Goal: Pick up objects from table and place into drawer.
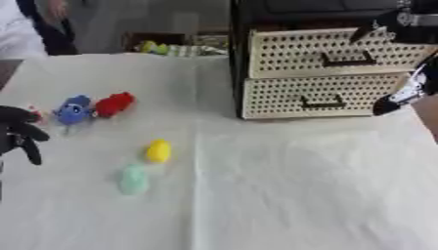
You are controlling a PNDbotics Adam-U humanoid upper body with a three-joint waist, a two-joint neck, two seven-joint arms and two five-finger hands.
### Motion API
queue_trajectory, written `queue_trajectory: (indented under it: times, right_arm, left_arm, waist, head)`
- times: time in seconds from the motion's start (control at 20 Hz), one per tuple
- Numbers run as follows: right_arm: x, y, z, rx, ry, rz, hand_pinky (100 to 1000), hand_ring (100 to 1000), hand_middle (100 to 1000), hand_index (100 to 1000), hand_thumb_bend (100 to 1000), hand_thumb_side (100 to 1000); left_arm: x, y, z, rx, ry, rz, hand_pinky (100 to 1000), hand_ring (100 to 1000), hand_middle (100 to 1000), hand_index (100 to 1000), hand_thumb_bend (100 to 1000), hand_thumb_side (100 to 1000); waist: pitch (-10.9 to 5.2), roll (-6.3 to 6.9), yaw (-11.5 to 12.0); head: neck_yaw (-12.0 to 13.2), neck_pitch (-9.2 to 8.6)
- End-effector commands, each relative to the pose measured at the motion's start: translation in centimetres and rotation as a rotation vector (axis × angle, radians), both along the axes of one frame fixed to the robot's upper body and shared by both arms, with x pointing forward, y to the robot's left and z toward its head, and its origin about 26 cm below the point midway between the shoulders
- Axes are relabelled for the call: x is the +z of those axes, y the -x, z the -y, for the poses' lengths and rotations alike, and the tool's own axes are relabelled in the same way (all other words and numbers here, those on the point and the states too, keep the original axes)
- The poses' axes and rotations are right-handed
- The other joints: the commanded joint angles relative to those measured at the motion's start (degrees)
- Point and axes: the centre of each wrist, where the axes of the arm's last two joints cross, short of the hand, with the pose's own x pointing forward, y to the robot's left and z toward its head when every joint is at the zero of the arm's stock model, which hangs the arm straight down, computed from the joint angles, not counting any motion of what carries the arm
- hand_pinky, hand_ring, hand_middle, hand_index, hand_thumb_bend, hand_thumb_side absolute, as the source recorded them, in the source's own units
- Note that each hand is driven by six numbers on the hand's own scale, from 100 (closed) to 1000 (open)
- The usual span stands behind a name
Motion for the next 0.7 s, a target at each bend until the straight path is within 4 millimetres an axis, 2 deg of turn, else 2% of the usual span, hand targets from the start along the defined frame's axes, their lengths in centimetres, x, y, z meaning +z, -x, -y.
queue_trajectory:
  times: [0.05,0.7]
  right_arm:
    - [0.9,0.4,0.6,-0.037,0.038,0.043,100,100,100,890,781,534]
    - [-0.4,-0.8,1.0,-0.074,0.065,0.052,100,100,100,890,769,538]
  left_arm:
    - [0.7,0.1,0.1,-0.01,-0.01,0.025,276,503,573,657,100,719]
    - [0.7,0.1,0.3,-0.016,-0.01,0.021,275,504,574,656,100,724]
  waist:
    - [-0.94,-0.04,0.1]
    - [-0.59,-0.01,0.2]
  head:
    - [-0.3,-0.73]
    - [-0.5,-1.01]
